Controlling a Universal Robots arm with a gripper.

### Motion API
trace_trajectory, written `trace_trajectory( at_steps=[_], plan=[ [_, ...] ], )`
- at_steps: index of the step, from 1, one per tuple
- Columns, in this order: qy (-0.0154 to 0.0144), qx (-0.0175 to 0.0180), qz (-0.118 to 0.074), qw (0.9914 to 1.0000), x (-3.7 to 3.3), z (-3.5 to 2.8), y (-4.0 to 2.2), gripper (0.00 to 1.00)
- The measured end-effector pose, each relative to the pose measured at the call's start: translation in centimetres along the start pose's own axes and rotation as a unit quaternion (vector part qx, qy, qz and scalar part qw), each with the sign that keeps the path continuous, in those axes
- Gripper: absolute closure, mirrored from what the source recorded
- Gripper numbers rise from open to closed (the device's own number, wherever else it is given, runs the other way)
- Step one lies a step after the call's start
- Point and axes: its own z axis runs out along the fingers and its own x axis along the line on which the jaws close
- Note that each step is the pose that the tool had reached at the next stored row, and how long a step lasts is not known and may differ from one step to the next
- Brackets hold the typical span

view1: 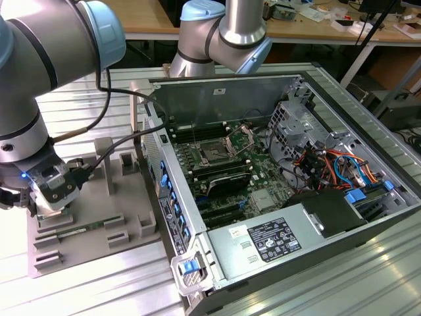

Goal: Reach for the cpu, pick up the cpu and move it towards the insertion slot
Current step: 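Pick up the cpu and move it towards the insertion slot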

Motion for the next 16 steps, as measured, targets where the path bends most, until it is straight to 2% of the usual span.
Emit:
trace_trajectory(
  at_steps=[16],
  plan=[
    [0.0000,0.0000,0.000,1.00000,0.00,-0.43,0.02,0.45]
  ],
)
